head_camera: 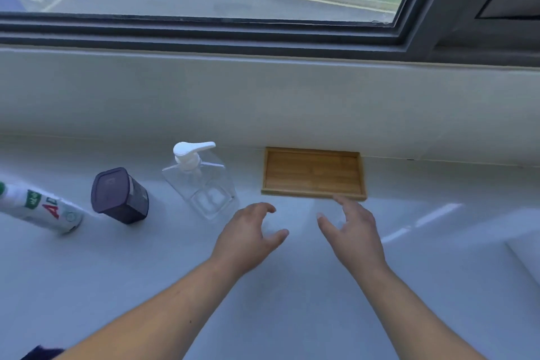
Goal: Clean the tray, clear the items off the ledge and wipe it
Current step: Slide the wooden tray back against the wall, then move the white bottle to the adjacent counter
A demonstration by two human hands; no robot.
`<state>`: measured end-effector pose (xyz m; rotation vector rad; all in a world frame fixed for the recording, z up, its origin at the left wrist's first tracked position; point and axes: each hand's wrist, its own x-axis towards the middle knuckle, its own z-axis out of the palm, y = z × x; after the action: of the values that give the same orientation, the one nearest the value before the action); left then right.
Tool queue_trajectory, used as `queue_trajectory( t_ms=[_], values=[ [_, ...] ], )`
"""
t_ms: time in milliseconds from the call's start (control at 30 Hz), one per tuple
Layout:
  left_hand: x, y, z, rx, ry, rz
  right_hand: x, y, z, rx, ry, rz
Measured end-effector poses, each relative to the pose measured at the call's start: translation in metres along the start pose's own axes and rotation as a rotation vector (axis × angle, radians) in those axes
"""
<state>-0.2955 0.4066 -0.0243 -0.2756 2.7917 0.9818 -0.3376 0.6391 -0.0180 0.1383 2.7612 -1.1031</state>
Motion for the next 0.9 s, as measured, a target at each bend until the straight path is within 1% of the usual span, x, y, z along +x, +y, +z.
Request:
queue_trajectory(
  t_ms=[100, 200, 433, 633, 733, 900],
  values=[
    [-0.031, -0.030, -0.019, 0.028, 0.061, 0.000, -0.027, -0.023, 0.017, -0.071, -0.024, -0.094],
    [-0.059, -0.062, -0.046, 0.048, 0.125, -0.040, -0.054, -0.054, 0.040, -0.122, -0.060, -0.180],
    [-0.143, -0.150, -0.143, 0.056, 0.286, -0.114, -0.131, -0.145, 0.109, -0.147, -0.109, -0.323],
    [-0.222, -0.231, -0.241, 0.091, 0.379, -0.186, -0.215, -0.227, 0.175, -0.087, -0.120, -0.366],
    [-0.248, -0.264, -0.280, 0.113, 0.431, -0.222, -0.247, -0.264, 0.208, -0.077, -0.160, -0.392],
    [-0.254, -0.296, -0.317, 0.101, 0.460, -0.289, -0.263, -0.305, 0.247, -0.077, -0.225, -0.412]
  ],
)
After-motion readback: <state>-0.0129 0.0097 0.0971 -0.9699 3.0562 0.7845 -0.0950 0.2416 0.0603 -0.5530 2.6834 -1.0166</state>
